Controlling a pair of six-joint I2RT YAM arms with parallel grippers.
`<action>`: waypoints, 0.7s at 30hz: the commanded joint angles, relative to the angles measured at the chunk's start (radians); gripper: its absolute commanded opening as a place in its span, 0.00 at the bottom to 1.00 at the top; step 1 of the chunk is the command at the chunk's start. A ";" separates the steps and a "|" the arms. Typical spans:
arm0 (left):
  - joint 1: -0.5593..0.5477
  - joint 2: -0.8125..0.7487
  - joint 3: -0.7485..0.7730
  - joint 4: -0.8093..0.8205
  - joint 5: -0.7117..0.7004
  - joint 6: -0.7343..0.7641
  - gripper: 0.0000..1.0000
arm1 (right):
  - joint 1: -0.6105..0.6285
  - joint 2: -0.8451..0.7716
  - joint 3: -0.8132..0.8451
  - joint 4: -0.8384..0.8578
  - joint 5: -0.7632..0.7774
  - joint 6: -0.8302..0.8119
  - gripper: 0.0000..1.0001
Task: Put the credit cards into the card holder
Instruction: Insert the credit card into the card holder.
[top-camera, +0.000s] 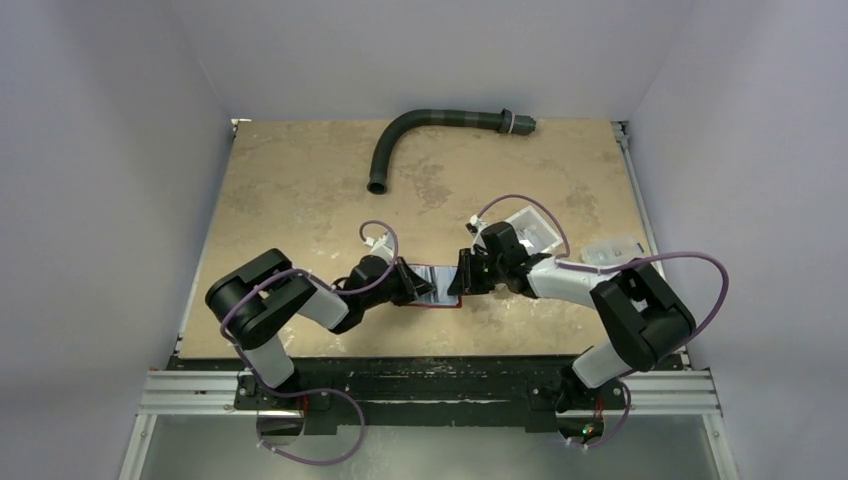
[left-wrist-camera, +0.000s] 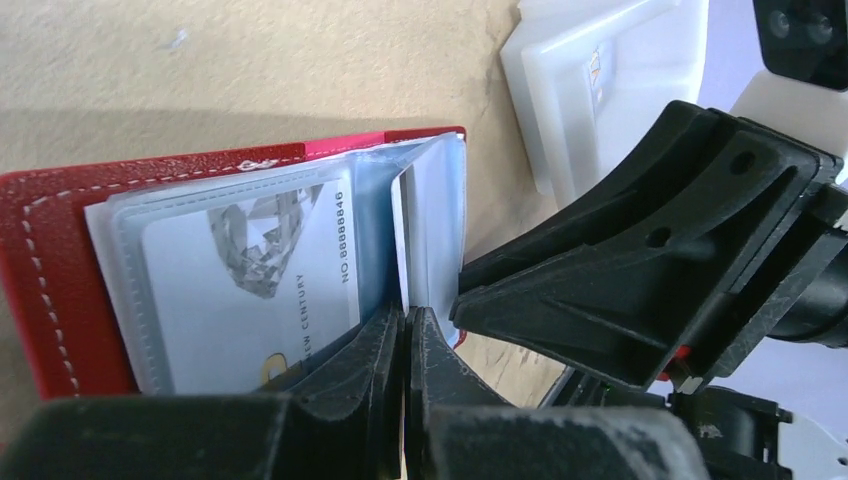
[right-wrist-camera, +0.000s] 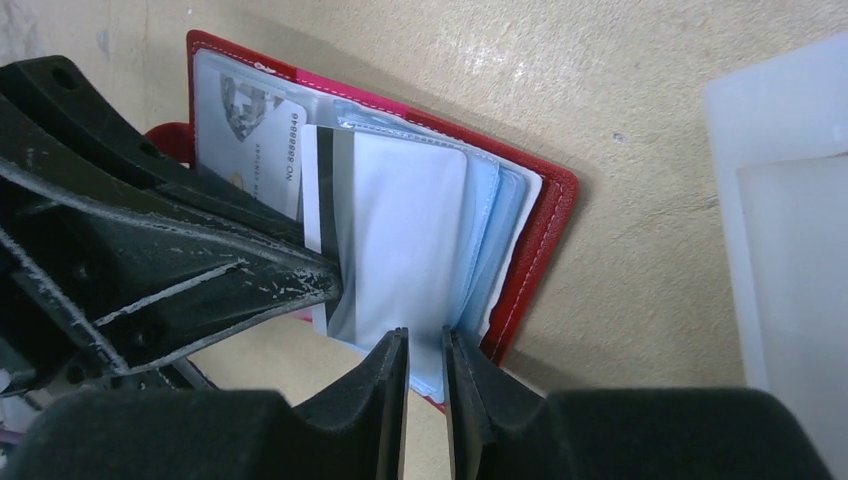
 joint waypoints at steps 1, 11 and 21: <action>-0.022 -0.073 0.097 -0.334 -0.043 0.125 0.09 | 0.015 -0.043 0.004 -0.040 0.038 -0.035 0.27; -0.024 -0.248 0.161 -0.676 -0.087 0.247 0.39 | 0.014 -0.069 0.045 -0.123 0.098 -0.075 0.33; 0.003 -0.244 0.231 -0.680 -0.079 0.299 0.45 | 0.002 -0.086 0.110 -0.202 0.138 -0.094 0.57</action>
